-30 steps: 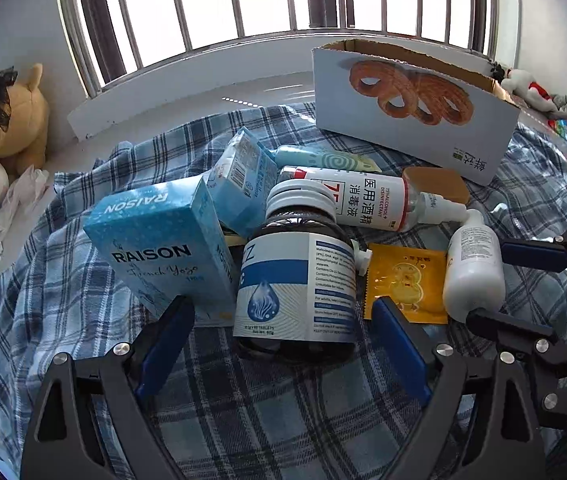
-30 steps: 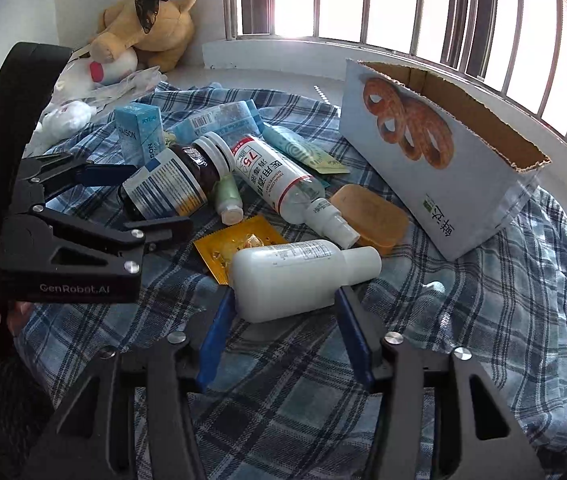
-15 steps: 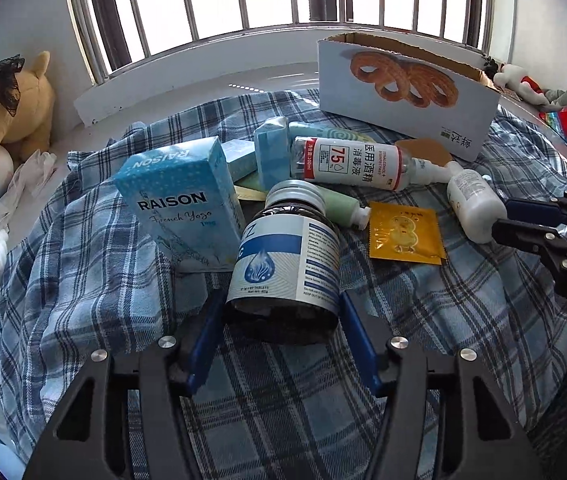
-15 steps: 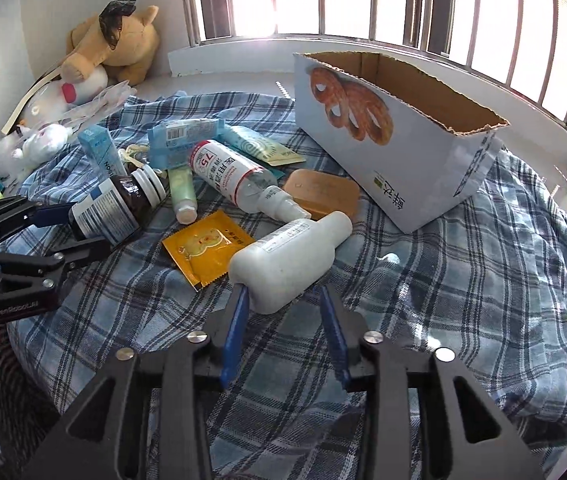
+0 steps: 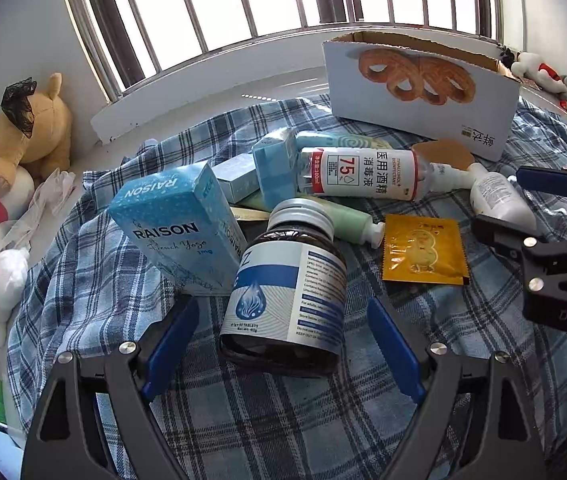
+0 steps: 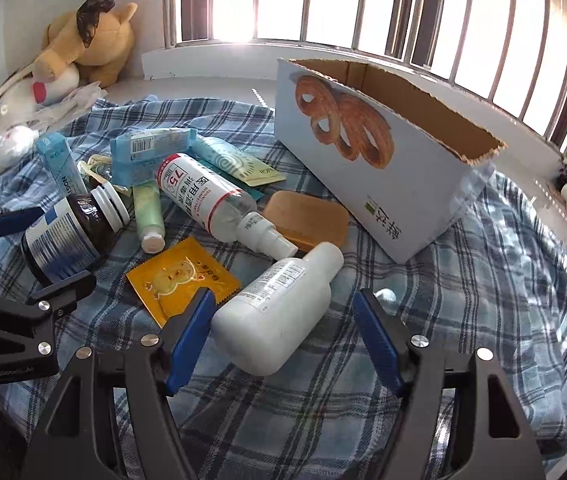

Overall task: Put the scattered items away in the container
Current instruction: 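Grasp the dark supplement jar with the left tool while the right tool grasps the white lotion bottle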

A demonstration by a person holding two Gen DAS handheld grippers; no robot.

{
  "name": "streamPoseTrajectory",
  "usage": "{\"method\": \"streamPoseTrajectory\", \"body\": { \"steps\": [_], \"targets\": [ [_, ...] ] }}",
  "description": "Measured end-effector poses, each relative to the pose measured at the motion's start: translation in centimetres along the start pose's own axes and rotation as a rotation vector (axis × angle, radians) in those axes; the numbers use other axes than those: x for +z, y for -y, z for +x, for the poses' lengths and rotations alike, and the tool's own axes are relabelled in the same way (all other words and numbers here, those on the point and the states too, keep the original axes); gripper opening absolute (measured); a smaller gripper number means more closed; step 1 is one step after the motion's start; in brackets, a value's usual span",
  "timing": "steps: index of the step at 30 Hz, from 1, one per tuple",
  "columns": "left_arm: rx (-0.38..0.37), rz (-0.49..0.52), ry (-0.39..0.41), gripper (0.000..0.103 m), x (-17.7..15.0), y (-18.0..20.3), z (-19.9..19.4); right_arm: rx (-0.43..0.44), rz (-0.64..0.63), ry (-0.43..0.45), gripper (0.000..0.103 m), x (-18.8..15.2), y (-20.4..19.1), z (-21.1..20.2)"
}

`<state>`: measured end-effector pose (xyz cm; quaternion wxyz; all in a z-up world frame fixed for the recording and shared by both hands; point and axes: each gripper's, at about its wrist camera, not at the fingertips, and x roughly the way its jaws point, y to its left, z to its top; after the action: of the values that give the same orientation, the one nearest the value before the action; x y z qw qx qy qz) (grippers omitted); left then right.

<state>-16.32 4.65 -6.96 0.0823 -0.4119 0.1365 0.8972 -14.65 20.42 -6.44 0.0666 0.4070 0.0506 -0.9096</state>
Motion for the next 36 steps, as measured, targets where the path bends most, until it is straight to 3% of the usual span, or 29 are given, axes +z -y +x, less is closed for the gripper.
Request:
{"method": "streamPoseTrajectory", "body": {
  "steps": [2,3,4,8,16,18,23,29,36],
  "targets": [
    [-0.022,-0.018,0.004,0.088,-0.3,-0.4,0.0,0.029,0.048,-0.035,0.054,-0.5,1.3,-0.1],
    [-0.031,-0.024,0.003,0.088,-0.3,-0.5,0.0,0.038,0.065,-0.049,0.04,-0.7,1.8,-0.2],
    [-0.038,-0.028,0.001,0.088,-0.4,-0.6,0.0,0.039,0.078,-0.061,0.039,-0.9,2.2,-0.2],
    [-0.057,-0.028,-0.01,0.062,-0.5,-0.8,0.0,0.016,0.087,-0.056,0.038,-1.0,3.1,-0.8],
    [-0.073,-0.037,-0.01,0.061,-0.6,-1.0,-0.2,0.044,0.074,-0.041,0.038,-0.8,2.6,-1.0],
    [-0.076,-0.043,-0.006,0.061,-0.5,-1.0,-0.4,0.072,0.076,-0.007,0.038,-0.7,2.5,-1.7],
    [-0.062,-0.03,0.037,0.06,0.3,-0.7,-1.7,0.039,0.037,0.12,0.038,-0.1,2.1,-4.0],
    [-0.078,-0.049,0.078,0.059,1.3,-0.8,-3.1,0.112,0.057,0.21,0.038,0.2,2.4,-5.8],
    [-0.089,-0.065,0.102,0.058,2.4,-0.7,-3.9,0.133,0.088,0.287,0.038,0.4,3.1,-7.3]
  ]
}}
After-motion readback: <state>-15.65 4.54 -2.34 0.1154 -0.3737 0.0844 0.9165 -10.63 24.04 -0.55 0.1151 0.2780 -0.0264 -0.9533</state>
